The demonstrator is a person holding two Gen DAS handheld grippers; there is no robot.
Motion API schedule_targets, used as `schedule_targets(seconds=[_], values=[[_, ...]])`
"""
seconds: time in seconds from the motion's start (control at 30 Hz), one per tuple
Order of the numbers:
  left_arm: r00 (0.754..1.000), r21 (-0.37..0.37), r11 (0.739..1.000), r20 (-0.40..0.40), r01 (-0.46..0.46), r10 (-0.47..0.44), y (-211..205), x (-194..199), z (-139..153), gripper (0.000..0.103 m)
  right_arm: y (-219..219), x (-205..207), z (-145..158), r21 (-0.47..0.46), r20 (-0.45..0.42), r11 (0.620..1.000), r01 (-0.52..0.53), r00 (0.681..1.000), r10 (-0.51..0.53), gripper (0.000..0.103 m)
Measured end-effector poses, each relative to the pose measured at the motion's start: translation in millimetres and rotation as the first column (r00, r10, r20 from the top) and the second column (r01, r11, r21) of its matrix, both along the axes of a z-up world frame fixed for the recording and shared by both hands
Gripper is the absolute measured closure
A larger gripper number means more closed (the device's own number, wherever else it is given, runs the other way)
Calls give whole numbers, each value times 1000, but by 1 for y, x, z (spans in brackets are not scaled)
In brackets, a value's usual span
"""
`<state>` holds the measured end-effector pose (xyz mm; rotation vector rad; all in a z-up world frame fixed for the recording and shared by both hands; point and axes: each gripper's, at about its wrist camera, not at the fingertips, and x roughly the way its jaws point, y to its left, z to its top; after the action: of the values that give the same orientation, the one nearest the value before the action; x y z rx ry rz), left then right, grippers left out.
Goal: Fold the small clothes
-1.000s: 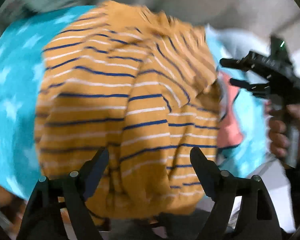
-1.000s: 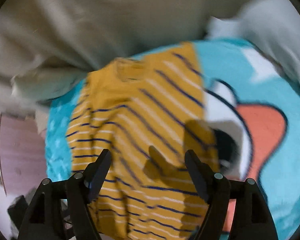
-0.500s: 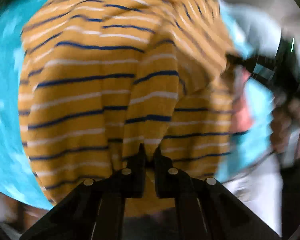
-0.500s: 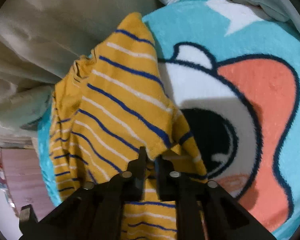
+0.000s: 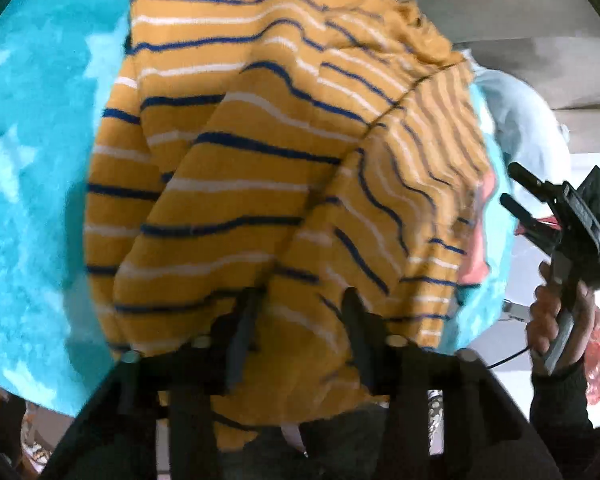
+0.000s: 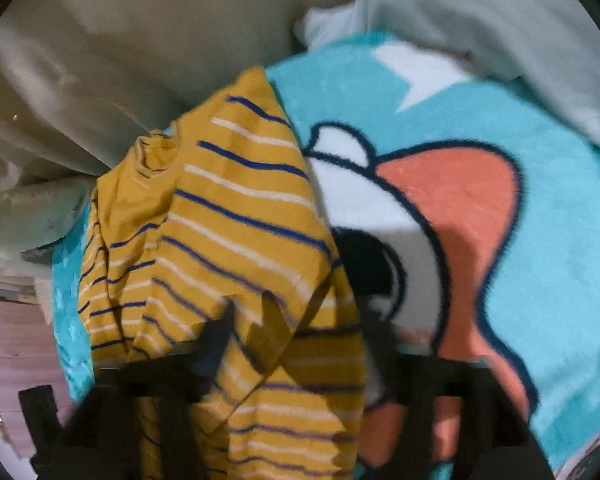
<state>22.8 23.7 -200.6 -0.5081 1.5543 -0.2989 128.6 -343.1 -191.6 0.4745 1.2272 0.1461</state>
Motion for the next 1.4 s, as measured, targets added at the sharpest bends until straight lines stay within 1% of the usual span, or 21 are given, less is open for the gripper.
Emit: schedule_targets(seconds=[0.1, 0.2, 0.23, 0.3, 0.37, 0.43, 0.47, 0.5, 0.57, 0.7, 0.77, 0.9, 0.93, 0.97, 1.0, 1.03, 1.13, 1.2, 1.27, 1.33, 1.4], values=[[1000, -20, 1000, -4, 21, -21, -2, -18, 6, 55, 43, -19, 7, 133, 11, 981, -142, 990, 141, 22], [998, 99, 993, -3, 65, -65, -7, -33, -2, 56, 103, -21, -6, 216, -17, 938, -270, 960, 280, 22], [998, 127, 990, -15, 55, -54, -6, -37, -9, 72, 122, -20, -13, 221, -26, 929, -297, 950, 310, 27], [1000, 123, 992, -17, 25, -23, 2, -42, -12, 93, 160, -9, -29, 244, -58, 905, -348, 926, 372, 44], [1000, 98, 995, -7, -17, 18, 14, -48, -8, 93, 194, 3, -50, 224, -117, 891, -395, 897, 427, 63], [994, 47, 993, 26, -111, 110, 42, -58, 7, 87, 207, 6, -51, 223, -130, 885, -409, 887, 443, 65], [989, 40, 989, 46, -141, 139, 53, -61, 13, 79, 208, 7, -46, 245, -109, 878, -412, 888, 447, 65], [983, 42, 984, 69, -174, 171, 63, -64, 21, 63, 207, 6, -33, 264, -61, 865, -428, 887, 457, 62], [969, 43, 973, 102, -229, 224, 83, -66, 31, 57, 213, 12, -19, 214, -19, 861, -462, 879, 476, 19], [957, 47, 963, 128, -267, 259, 94, -42, 26, 57, 234, 29, -33, 189, -56, 839, -510, 847, 528, 23], [958, 55, 963, 132, -262, 253, 88, -27, 16, 57, 240, 38, -44, 122, -70, 852, -509, 852, 519, 29], [975, 104, 972, 94, -211, 202, 66, -12, -10, 60, 258, 41, -59, 77, -104, 831, -551, 825, 556, 39], [976, 104, 974, 93, -204, 194, 61, -11, -13, 72, 263, 38, -58, 79, -105, 816, -572, 810, 578, 56], [979, 106, 977, 98, -186, 176, 56, -11, -12, 80, 265, 35, -59, 85, -112, 810, -581, 802, 587, 84], [985, 129, 979, 100, -155, 143, 49, -10, -12, 93, 269, 32, -60, 81, -126, 806, -587, 796, 592, 93], [986, 132, 980, 99, -149, 136, 48, -10, -11, 95, 271, 28, -58, 76, -123, 799, -597, 789, 602, 96], [966, -39, 970, 86, -242, 245, 71, -16, -4, 95, 272, 36, -42, 155, -81, 798, -582, 798, 597, 98], [937, -151, 934, 84, -324, 339, 98, -21, 3, 95, 274, 44, -29, 229, -43, 796, -560, 812, 583, 98], [915, -170, 910, 77, -379, 396, 119, -22, 6, 95, 274, 54, -22, 300, -16, 788, -538, 823, 568, 98], [910, -135, 909, 86, -393, 406, 133, -16, 2, 95, 280, 63, -19, 329, 16, 777, -537, 826, 564, 96], [920, -115, 919, 64, -378, 386, 137, -7, -11, 95, 289, 64, -21, 297, 10, 777, -555, 816, 578, 75]])
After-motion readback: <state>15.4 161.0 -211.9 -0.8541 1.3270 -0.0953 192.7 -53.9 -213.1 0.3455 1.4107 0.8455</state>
